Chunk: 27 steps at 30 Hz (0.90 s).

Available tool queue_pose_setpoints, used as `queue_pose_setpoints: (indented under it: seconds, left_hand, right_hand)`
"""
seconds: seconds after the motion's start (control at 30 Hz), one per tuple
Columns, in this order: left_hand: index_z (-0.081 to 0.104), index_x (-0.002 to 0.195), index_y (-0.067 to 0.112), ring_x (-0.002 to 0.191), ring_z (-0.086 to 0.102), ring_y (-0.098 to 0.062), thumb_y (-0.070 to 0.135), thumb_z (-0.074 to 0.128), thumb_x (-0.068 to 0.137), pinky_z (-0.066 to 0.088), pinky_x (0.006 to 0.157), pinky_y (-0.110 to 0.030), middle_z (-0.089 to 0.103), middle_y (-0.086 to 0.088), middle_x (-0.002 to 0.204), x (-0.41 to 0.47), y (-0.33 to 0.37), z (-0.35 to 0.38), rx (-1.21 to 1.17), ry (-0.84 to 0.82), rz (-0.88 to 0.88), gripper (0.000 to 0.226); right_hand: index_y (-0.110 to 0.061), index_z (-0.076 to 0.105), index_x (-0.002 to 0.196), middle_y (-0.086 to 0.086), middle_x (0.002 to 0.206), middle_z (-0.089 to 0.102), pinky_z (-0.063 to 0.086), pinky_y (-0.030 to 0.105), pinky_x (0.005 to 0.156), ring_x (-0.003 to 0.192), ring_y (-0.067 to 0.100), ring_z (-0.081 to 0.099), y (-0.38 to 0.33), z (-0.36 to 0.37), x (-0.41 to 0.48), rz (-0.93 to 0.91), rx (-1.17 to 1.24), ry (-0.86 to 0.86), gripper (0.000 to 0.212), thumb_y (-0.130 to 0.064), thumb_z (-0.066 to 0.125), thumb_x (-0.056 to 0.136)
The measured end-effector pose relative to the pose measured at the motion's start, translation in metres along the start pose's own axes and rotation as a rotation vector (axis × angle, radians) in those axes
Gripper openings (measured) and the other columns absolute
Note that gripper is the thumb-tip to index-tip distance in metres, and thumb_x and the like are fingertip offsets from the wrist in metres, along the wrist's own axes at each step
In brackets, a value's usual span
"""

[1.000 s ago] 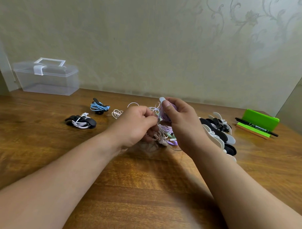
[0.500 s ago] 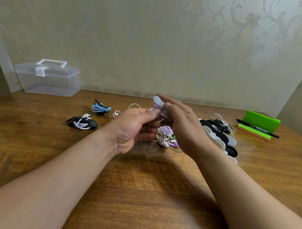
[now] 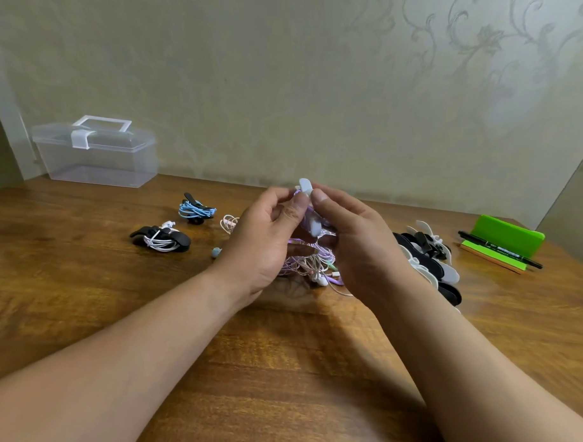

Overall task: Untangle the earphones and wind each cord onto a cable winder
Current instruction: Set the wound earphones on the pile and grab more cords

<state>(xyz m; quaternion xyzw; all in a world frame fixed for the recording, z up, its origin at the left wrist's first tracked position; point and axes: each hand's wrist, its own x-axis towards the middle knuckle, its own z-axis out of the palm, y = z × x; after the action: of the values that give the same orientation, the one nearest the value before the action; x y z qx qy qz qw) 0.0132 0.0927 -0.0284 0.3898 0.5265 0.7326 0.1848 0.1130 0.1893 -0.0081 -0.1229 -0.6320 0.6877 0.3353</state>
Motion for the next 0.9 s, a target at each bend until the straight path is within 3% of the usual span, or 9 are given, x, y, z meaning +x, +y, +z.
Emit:
queue_pose_setpoints:
  seconds: [0.07,0.13,0.27,0.37,0.5,0.6,0.7,0.8,0.9]
  left_hand:
    - [0.066,0.116,0.011,0.099,0.072,-0.028,0.036,0.057,0.103,0.061,0.085,-0.048,0.073,-0.019,0.102,0.001,0.000,-0.001,-0.063,-0.023,-0.054,0.030]
    - [0.065,0.114,0.009,0.099,0.070,-0.030,0.033,0.056,0.104,0.061,0.078,-0.044,0.069,-0.025,0.104,0.002,0.002,-0.002,-0.134,-0.037,-0.110,0.027]
    - [0.064,0.108,0.008,0.088,0.067,-0.028,0.028,0.055,0.106,0.060,0.075,-0.042,0.067,-0.019,0.093,0.004,0.003,-0.004,-0.181,-0.015,-0.149,0.021]
    - [0.063,0.105,0.008,0.086,0.071,-0.027,0.028,0.056,0.106,0.060,0.073,-0.038,0.071,-0.022,0.099,0.005,0.004,-0.007,-0.201,0.015,-0.149,0.020]
    - [0.062,0.106,0.003,0.084,0.073,-0.022,0.024,0.053,0.108,0.060,0.073,-0.035,0.075,-0.020,0.100,0.007,0.004,-0.008,-0.204,0.033,-0.111,0.023]
    - [0.063,0.108,0.002,0.079,0.070,-0.021,0.023,0.054,0.107,0.061,0.071,-0.034,0.070,-0.020,0.093,0.007,0.003,-0.007,-0.219,0.038,-0.111,0.022]
    - [0.065,0.112,0.003,0.087,0.073,-0.025,0.022,0.055,0.107,0.061,0.073,-0.035,0.074,-0.017,0.095,0.005,0.004,-0.007,-0.218,0.001,-0.106,0.023]
    - [0.065,0.116,0.002,0.090,0.073,-0.025,0.019,0.055,0.106,0.062,0.074,-0.036,0.074,-0.019,0.102,0.005,0.006,-0.008,-0.220,-0.034,-0.091,0.022]
    - [0.065,0.118,0.002,0.093,0.073,-0.026,0.014,0.055,0.106,0.061,0.074,-0.034,0.073,-0.025,0.110,0.006,0.007,-0.009,-0.175,-0.057,-0.069,0.020]
  right_hand:
    - [-0.011,0.069,0.119,0.011,0.111,0.077,0.061,0.043,0.080,0.098,0.027,0.076,0.002,0.000,0.000,-0.040,-0.080,0.063,0.028,-0.027,0.074,0.097]
    - [-0.009,0.060,0.109,0.012,0.100,0.074,0.059,0.042,0.073,0.084,0.022,0.074,0.002,0.001,-0.001,-0.093,-0.150,0.125,0.027,-0.025,0.076,0.095]
    - [-0.005,0.058,0.099,0.022,0.087,0.073,0.059,0.054,0.084,0.081,0.025,0.070,0.002,0.003,-0.004,-0.185,-0.269,0.063,0.025,-0.028,0.070,0.101]
    - [-0.013,0.060,0.107,0.009,0.091,0.074,0.060,0.042,0.081,0.087,0.015,0.072,0.001,0.004,-0.006,-0.219,-0.391,-0.015,0.027,-0.037,0.069,0.100]
    - [-0.026,0.056,0.108,-0.001,0.096,0.077,0.059,0.053,0.085,0.091,0.019,0.076,0.004,0.001,-0.007,-0.305,-0.579,-0.057,0.020,-0.034,0.072,0.098]
    - [-0.019,0.060,0.101,0.001,0.083,0.076,0.059,0.052,0.081,0.084,0.021,0.074,0.002,-0.001,-0.004,-0.333,-0.540,-0.024,0.007,-0.023,0.064,0.104]
    - [-0.017,0.064,0.096,-0.005,0.077,0.074,0.058,0.042,0.077,0.078,0.016,0.071,-0.001,-0.004,-0.003,-0.316,-0.551,0.035,0.010,-0.021,0.063,0.105]
    - [-0.014,0.066,0.091,0.005,0.082,0.073,0.057,0.055,0.082,0.085,0.032,0.068,-0.001,-0.005,0.001,-0.304,-0.548,0.089,0.017,-0.026,0.065,0.103]
    - [-0.014,0.068,0.088,0.004,0.083,0.075,0.057,0.058,0.088,0.087,0.028,0.072,-0.003,-0.006,0.002,-0.237,-0.480,0.110,0.017,-0.026,0.067,0.101]
